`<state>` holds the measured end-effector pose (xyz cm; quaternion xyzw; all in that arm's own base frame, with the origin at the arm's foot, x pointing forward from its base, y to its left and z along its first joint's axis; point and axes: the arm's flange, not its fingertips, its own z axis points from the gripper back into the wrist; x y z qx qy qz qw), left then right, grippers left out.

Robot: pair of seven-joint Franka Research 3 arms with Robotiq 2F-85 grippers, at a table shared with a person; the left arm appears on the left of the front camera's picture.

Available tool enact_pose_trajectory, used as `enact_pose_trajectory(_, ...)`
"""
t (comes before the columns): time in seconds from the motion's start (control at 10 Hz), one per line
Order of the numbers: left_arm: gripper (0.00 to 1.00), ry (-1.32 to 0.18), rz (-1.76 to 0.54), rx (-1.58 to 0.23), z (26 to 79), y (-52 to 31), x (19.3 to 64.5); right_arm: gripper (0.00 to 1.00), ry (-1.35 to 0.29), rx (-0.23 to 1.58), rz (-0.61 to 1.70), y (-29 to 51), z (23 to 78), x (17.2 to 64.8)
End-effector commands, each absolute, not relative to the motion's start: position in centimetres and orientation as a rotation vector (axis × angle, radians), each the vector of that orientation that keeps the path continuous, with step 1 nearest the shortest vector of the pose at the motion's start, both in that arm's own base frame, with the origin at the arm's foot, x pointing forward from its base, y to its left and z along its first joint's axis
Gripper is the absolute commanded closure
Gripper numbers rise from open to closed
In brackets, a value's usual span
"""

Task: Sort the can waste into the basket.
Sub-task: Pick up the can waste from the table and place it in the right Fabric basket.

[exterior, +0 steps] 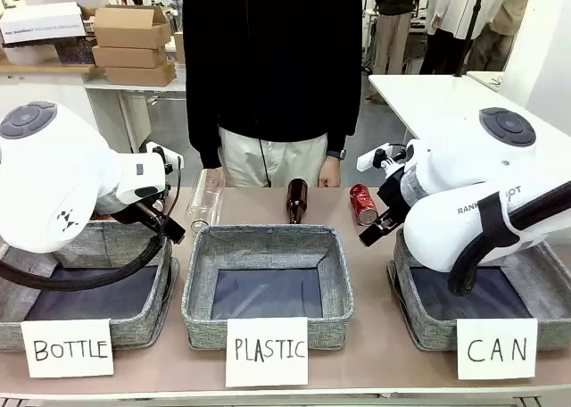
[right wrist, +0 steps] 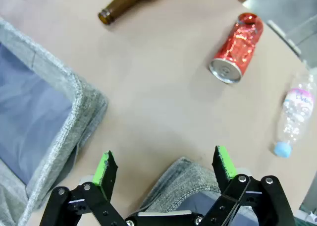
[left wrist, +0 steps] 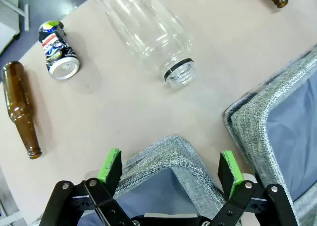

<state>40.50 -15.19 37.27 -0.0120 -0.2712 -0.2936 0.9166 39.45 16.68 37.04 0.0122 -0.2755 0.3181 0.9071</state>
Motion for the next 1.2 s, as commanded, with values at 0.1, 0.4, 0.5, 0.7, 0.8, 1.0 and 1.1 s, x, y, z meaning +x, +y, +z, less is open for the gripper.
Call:
enact_pose_trajectory(0.1,0.00,-0.558,-0.604,-0.025,37.26,-15.19,40.49,0.00,-0.569,0.025,0.657,16.68,37.05,39.45)
enact_pose_trajectory(0.4,0.00,-0.558,-0.604,-0.025,37.26,-15.19,40.49,0.00,-0.569,0.025,0.657,16.68,37.05,39.45)
enact_pose_trajectory(0.5,0.00,-0.558,-0.604,-0.025,37.26,-15.19,40.49,0.00,-0.569,0.025,0.657,16.68,37.05,39.45)
enact_pose_trajectory(0.7,0.00,-0.558,-0.604,-0.025,37.26,-15.19,40.49,0.00,-0.569,0.025,0.657,16.68,37.05,39.45)
enact_pose_trajectory(0.8,0.00,-0.558,-0.604,-0.025,37.26,-15.19,40.49,0.00,-0.569,0.025,0.657,16.68,37.05,39.45)
enact_pose_trajectory(1.0,0.00,-0.558,-0.604,-0.025,37.26,-15.19,40.49,0.00,-0.569,0.025,0.657,16.68,37.05,39.45)
enact_pose_trajectory(1.1,0.00,-0.558,-0.604,-0.025,37.26,-15.19,40.49,0.00,-0.569,0.025,0.657,16.68,37.05,39.45)
